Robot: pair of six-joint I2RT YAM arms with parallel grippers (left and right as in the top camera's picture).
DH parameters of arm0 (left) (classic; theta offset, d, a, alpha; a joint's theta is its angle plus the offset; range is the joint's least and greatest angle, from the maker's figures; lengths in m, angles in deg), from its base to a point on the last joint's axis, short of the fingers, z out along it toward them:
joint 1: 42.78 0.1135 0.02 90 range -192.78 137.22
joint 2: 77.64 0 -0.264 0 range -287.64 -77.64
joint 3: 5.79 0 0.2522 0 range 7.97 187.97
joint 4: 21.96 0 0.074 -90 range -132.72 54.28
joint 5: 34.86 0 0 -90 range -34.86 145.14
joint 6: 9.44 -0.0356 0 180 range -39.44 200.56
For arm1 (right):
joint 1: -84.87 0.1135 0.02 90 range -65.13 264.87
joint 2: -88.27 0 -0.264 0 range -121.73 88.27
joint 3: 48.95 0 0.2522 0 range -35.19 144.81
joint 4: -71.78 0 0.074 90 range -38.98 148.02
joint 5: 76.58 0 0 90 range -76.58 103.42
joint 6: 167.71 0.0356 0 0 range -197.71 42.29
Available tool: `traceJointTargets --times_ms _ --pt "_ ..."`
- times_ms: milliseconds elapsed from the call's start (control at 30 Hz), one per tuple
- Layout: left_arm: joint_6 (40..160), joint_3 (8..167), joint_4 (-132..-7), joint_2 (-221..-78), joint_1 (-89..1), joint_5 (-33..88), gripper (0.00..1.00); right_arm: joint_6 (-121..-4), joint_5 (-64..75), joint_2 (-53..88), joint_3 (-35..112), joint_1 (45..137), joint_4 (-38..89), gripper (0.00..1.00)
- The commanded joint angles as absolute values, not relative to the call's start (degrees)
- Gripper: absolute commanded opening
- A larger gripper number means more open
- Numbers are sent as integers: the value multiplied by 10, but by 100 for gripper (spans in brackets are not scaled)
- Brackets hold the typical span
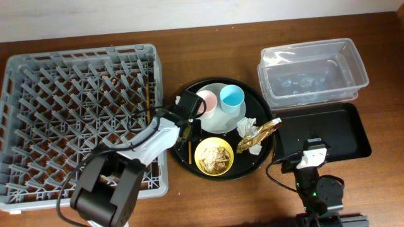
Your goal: Sort waste into correct bins and load items into the dishwasher rack
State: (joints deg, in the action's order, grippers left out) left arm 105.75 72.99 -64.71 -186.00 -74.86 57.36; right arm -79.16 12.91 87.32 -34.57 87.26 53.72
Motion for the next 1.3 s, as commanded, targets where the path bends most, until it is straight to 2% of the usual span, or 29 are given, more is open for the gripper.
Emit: traceJointTargets --times_ms 0,67,300,533,700,900,1267 --pt "1061 726 -646 -1882 -750 580 11 -788 126 876 -349 870 535 99" --pt "1061 726 -646 -1883 -750 579 1 -788 126 876 -349 870 535 99" --pt "1060 802 -699 -1825 -750 581 1 -788 126 876 -349 870 535 99" --pt "1060 854 -794 -1729 -739 701 1 -788 126 876 -349 870 535 99" --pt "1058 854 -840 -1724 -678 697 0 -788 126 876 -349 870 535 99" --pt "973 854 -862 -1724 -596 629 1 -788 126 876 -349 870 535 99" --pt "963 827 -835 -1757 -589 610 1 -788 126 876 -349 870 535 99"
